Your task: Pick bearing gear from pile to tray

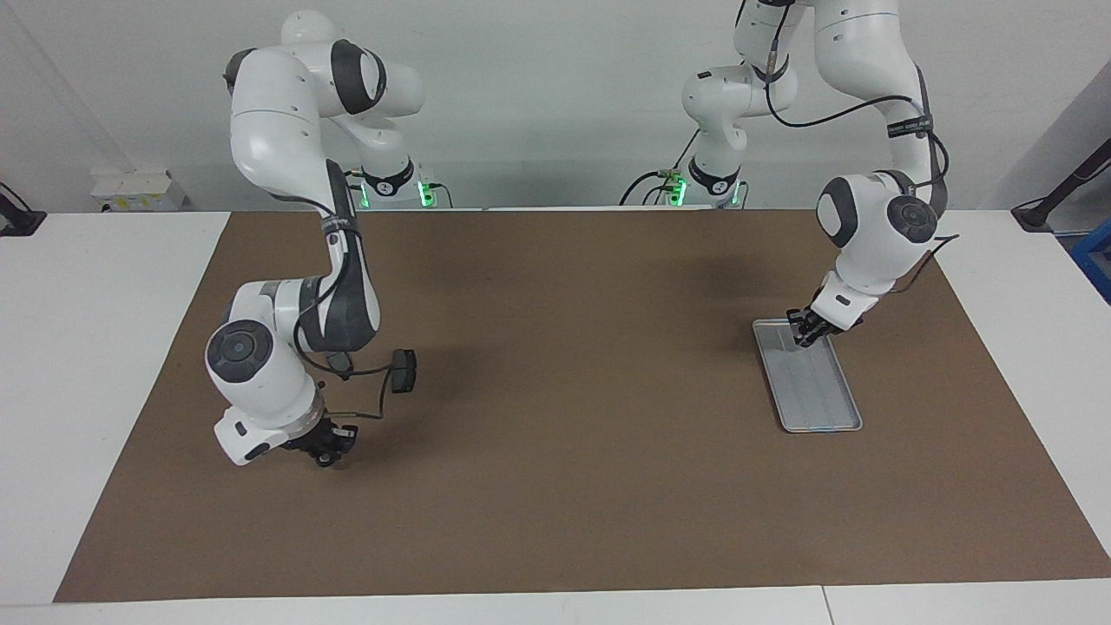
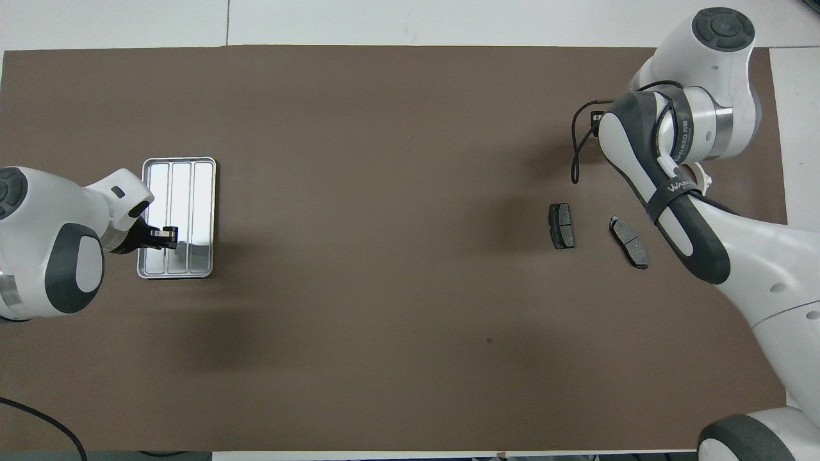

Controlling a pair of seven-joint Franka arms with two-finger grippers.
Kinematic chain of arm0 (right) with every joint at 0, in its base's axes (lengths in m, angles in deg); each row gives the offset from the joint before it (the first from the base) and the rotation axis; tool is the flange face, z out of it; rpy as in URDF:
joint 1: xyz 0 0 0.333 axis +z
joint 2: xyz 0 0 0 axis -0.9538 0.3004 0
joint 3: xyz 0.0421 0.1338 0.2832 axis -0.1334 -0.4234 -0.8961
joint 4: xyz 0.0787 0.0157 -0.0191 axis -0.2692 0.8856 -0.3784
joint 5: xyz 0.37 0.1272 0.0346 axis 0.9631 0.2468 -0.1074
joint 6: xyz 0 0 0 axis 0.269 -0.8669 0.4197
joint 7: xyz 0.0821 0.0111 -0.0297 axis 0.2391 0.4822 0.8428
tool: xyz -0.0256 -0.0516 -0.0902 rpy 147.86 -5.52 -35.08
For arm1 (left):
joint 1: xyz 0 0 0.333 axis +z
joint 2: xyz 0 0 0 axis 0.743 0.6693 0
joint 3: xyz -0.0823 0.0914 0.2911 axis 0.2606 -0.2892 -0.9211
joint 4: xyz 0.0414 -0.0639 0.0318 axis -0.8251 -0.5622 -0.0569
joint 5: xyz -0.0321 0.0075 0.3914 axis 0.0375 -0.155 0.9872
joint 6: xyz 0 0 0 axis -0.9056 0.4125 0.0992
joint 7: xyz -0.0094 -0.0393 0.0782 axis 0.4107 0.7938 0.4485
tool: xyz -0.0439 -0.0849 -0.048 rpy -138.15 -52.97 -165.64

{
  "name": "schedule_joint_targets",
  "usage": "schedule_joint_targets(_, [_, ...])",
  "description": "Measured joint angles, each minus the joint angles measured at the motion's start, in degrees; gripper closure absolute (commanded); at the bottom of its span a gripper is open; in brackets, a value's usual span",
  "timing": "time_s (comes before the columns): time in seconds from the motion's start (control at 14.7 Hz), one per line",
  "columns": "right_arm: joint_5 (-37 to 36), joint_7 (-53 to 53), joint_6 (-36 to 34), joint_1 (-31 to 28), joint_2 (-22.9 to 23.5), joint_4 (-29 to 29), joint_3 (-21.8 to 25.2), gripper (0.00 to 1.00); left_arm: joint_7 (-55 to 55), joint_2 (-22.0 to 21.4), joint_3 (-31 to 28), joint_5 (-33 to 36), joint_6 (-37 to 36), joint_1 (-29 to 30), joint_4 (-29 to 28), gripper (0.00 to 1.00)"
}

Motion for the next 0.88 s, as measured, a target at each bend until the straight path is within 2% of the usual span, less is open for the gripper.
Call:
schedule_joint_targets(0.07, [0.0, -1.0, -4.6, 1.8, -1.3, -2.0, -0.2, 1.00, 0.0, 0.0, 0.0, 0.0, 0.9, 0.0, -0.9, 0.84])
schedule_joint_targets(0.2, [0.4, -9.9, -13.6, 7.2, -3.8, -5.9, -0.6, 1.00, 0.1, 0.0, 0.0, 0.0, 1.7, 0.0, -1.7, 0.83])
schedule_joint_targets(0.34, [2.7, -25.0, -18.2, 15.4, -4.9, -9.8, -0.8, 1.00, 0.6, 0.0, 0.0, 0.0, 2.1, 0.0, -1.9, 0.62])
schedule_joint_targets(0.41, [4.1, -33.6, -17.9, 19.6, -5.0, -10.8, -0.8, 1.00, 0.7, 0.0, 0.0, 0.0, 2.1, 0.0, -2.0, 0.51])
schedule_joint_targets(0.48, [5.2, -41.7, -16.6, 23.0, -4.9, -11.0, -0.8, 1.00, 0.8, 0.0, 0.0, 0.0, 2.2, 0.0, -2.1, 0.23])
schedule_joint_targets(0.54, [6.0, -48.2, -15.1, 25.9, -4.3, -10.9, -0.8, 1.00, 0.9, 0.0, 0.0, 0.0, 2.2, 0.0, -2.1, 0.14])
schedule_joint_targets(0.81, [6.1, -64.4, -5.2, 34.5, 3.0, -10.6, -0.6, 1.00, 2.0, -0.1, 0.1, -1.1, 2.3, 0.0, -1.8, 0.13])
schedule_joint_targets(0.88, [6.1, -66.0, -2.8, 35.6, 5.1, -10.6, -0.4, 1.00, 2.5, -0.2, 0.1, -2.1, 2.3, -0.1, -1.3, 0.09])
